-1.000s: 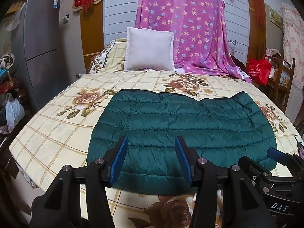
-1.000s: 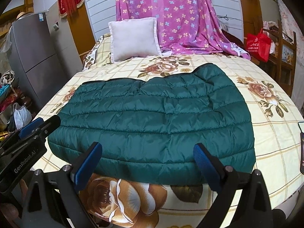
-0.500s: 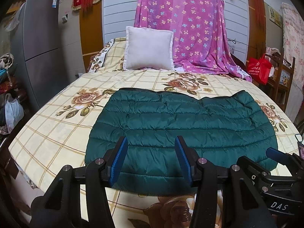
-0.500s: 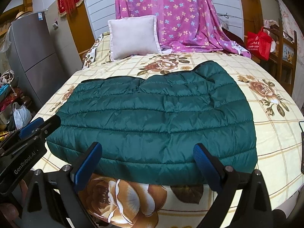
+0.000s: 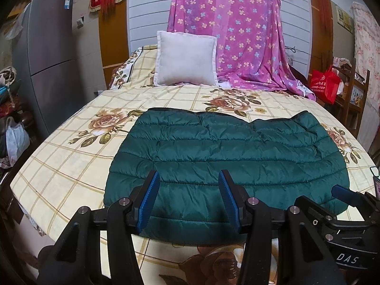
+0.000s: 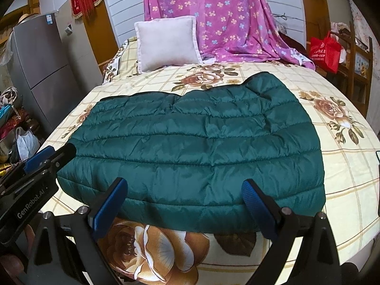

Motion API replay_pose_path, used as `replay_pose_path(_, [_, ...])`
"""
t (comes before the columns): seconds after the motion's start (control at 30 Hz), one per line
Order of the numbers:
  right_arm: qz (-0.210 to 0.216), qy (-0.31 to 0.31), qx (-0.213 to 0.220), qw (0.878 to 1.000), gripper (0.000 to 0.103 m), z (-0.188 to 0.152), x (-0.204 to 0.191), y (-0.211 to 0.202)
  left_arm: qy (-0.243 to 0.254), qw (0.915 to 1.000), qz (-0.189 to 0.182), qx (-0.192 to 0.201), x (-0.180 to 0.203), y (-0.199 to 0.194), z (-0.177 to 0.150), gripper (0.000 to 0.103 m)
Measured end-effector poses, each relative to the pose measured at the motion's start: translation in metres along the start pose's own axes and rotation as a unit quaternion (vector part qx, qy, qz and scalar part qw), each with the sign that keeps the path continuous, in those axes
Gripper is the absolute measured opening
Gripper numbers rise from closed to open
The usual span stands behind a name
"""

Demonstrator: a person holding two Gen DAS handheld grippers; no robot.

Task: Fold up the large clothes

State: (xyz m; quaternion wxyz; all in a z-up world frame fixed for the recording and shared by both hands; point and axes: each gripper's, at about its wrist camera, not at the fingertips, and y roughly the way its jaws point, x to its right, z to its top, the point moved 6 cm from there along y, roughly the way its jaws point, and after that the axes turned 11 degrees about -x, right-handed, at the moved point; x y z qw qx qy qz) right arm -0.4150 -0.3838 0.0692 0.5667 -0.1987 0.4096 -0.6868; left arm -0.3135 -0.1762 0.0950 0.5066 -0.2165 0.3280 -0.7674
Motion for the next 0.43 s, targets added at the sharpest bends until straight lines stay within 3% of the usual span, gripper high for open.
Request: replay_pose_path(0.43, [0.004,0.005,-0.014,1.000,0.099,0.003,0.009,0.013,-0.009,0.9997,-0.022,-0.009,-0.007,0.014,0.005,0.040])
